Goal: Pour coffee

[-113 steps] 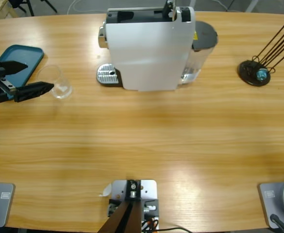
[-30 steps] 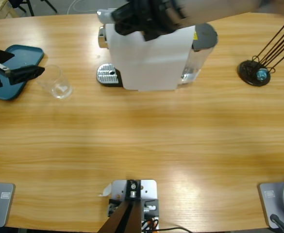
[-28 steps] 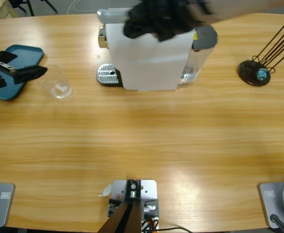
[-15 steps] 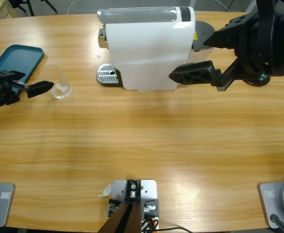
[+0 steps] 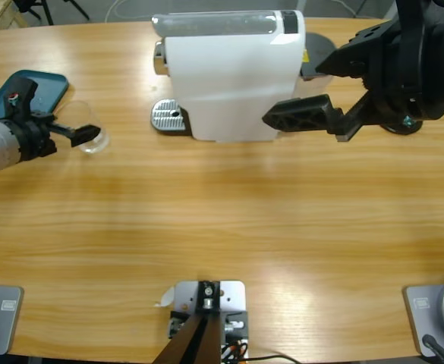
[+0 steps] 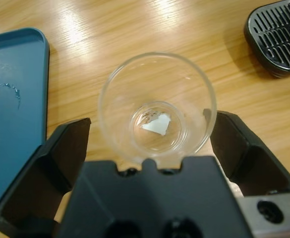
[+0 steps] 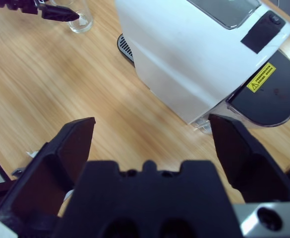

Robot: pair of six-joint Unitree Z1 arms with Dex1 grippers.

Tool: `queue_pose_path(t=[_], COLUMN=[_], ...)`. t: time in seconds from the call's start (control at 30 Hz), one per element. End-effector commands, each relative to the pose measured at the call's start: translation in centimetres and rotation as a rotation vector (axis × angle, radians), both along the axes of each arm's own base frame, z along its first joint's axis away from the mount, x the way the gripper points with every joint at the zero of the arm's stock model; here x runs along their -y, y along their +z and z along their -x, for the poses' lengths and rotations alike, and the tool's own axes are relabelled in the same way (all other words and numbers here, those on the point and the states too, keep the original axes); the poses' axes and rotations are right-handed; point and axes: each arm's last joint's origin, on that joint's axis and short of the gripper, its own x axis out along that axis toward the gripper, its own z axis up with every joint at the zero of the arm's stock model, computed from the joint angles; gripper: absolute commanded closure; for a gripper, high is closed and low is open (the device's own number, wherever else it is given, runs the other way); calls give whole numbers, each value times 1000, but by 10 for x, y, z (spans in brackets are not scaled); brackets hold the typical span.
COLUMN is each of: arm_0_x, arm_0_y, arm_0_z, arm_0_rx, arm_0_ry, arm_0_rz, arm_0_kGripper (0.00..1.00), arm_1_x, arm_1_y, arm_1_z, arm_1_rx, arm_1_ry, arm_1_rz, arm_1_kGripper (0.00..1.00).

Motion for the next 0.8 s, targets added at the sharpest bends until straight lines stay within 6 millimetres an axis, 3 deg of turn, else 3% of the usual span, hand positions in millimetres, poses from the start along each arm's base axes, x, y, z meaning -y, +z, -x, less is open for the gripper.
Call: queue_pose_path(t=[0.03,0.2,0.4,0.47,0.5,0.57,0.67,0.8], arm_0_x=[5,5,7,19,37,45,59,73], arm_0_y=[-26,-32,-34,-29,-13,-1,8,-3], arm_0_z=[-11,-10,-11,-10,-10,-14,-26,-49], arm_0_rx=[-21,-17,-13,32,112,141,165,128], arm_0_ry=[29,26,-1,-121,-270,-338,-398,-414], arm_0_rz=[-26,-26,-18,1,61,118,160,160], arm_0_kGripper=[70,356,405,405,451,604,607,607], arm_1_x=[-5,-4,-3,-2,1,4,12,25], arm_1_y=[-22,-24,-25,-25,-25,-23,-23,-29], arm_1_z=[-6,-5,-5,-4,-2,0,6,16], arm_1_rx=[-62,-65,-65,-68,-69,-65,-61,-70], arm_1_ry=[-6,-7,-12,-17,-17,-17,-18,-24], arm_1_rz=[34,36,39,37,33,28,25,30], arm_1_kGripper=[0,4,0,0,0,0,0,0])
